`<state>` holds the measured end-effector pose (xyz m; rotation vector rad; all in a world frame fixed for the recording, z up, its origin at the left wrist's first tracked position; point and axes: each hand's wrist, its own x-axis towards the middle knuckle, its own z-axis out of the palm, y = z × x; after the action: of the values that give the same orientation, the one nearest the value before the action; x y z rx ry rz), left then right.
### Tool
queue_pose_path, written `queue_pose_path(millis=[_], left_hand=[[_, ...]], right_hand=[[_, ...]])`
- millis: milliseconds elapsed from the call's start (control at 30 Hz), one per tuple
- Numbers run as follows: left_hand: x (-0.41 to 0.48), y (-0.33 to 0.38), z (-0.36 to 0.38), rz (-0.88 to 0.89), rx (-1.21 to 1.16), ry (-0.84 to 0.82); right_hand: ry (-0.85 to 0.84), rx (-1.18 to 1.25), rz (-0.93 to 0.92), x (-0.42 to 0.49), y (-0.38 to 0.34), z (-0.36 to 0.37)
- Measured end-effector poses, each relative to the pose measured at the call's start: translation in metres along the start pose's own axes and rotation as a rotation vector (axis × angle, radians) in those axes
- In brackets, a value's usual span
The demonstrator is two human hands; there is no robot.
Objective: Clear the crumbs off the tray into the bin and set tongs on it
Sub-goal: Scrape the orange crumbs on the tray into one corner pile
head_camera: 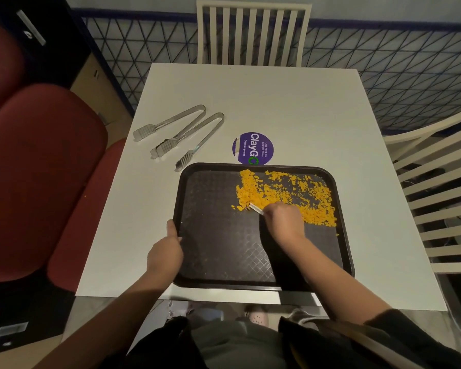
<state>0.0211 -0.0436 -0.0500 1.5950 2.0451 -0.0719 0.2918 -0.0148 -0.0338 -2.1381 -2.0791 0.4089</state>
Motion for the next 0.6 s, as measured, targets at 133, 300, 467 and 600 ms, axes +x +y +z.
queue_pose_path(millis=[133,300,467,600], left_hand=[[-0.001,0.000,0.000,0.008,-0.014,-0.003],[0.001,0.000,-0.002,0.014,0.001,-0.020],[0.000,-0.001,-0.003,0.030,-0.006,-0.017],[-0.002,0.001,-0.005,0.018,-0.023,-0.033]], right_hand=[[0.029,0.101,-0.087,-0.020,-0.028,-0.003],[-0.176,0.048,-0.318,-0.036,-0.078,0.014],[-0.143,-0.072,-0.258,-0.018,-0.070,0.020],[-0.047,-0.099,-0.083,0.006,-0.040,0.006]])
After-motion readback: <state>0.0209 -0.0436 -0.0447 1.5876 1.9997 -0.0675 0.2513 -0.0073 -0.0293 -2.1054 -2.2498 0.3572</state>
